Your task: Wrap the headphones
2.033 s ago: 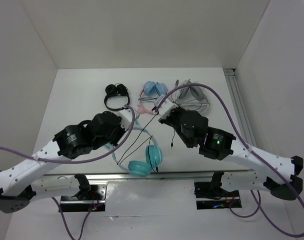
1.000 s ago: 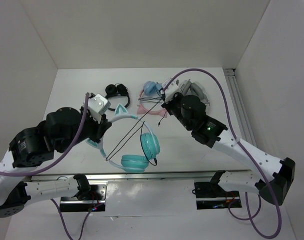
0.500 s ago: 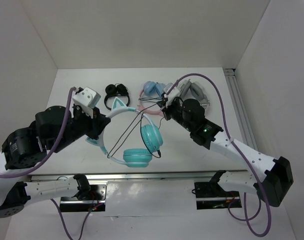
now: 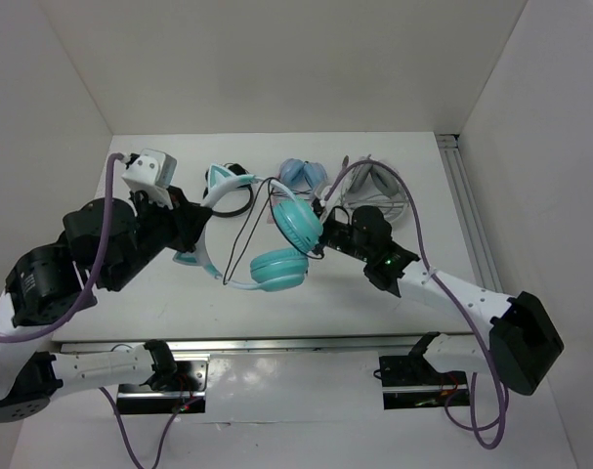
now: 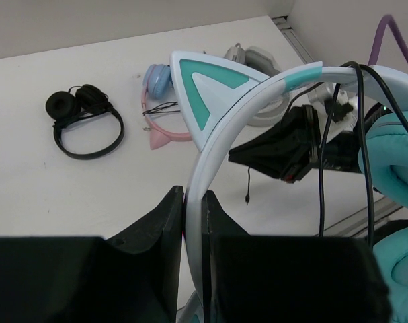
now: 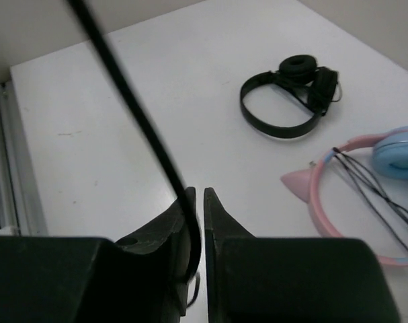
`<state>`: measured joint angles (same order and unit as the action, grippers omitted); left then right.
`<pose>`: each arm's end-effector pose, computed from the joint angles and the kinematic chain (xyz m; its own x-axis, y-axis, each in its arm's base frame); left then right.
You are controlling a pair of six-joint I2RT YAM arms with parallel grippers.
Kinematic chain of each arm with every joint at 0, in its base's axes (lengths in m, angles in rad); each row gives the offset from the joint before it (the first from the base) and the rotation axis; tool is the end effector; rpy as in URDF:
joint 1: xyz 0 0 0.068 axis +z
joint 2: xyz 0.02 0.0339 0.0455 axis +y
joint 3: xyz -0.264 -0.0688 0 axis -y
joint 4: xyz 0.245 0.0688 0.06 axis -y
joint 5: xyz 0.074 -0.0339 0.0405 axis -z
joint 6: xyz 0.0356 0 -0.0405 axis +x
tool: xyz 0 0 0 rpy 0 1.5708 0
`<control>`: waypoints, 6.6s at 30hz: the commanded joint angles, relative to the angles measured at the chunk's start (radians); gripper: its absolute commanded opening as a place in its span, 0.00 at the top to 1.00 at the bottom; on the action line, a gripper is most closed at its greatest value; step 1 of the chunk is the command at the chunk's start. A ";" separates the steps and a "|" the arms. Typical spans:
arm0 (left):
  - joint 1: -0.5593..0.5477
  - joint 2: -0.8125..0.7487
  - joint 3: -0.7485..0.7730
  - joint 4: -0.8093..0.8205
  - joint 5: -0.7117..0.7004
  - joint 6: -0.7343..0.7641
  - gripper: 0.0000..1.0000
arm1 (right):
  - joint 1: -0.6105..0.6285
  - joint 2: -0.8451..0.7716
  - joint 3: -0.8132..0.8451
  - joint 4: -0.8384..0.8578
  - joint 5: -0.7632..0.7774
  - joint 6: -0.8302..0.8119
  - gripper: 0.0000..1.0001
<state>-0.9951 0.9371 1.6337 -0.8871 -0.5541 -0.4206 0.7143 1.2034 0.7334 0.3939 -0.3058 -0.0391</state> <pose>0.0786 -0.0867 0.5097 -0.2705 -0.2210 -0.9370 0.3523 0.8831 -0.3100 0.2033 0.1905 0.2942 -0.0241 -0.0702 -0.9972 -0.8531 0.5215 -0.0161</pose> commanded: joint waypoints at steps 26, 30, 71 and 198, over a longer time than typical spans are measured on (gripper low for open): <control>-0.005 0.075 0.150 0.129 -0.182 -0.129 1.00 | -0.015 0.153 -0.138 0.407 0.034 0.159 0.65; -0.005 0.075 0.150 0.129 -0.193 -0.129 1.00 | -0.015 0.119 -0.150 0.381 0.054 0.137 0.59; -0.005 0.046 0.140 0.148 -0.119 -0.156 1.00 | -0.015 0.254 -0.100 0.401 0.092 0.127 0.72; 0.015 0.201 -0.443 0.074 -0.009 0.092 1.00 | 0.706 0.007 0.370 -0.638 0.924 -0.255 0.99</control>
<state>-0.9508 1.1622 1.1725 -0.8318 -0.6373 -0.3672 1.4170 1.2160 1.0492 -0.2337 0.4992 -0.2535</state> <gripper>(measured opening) 0.241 0.044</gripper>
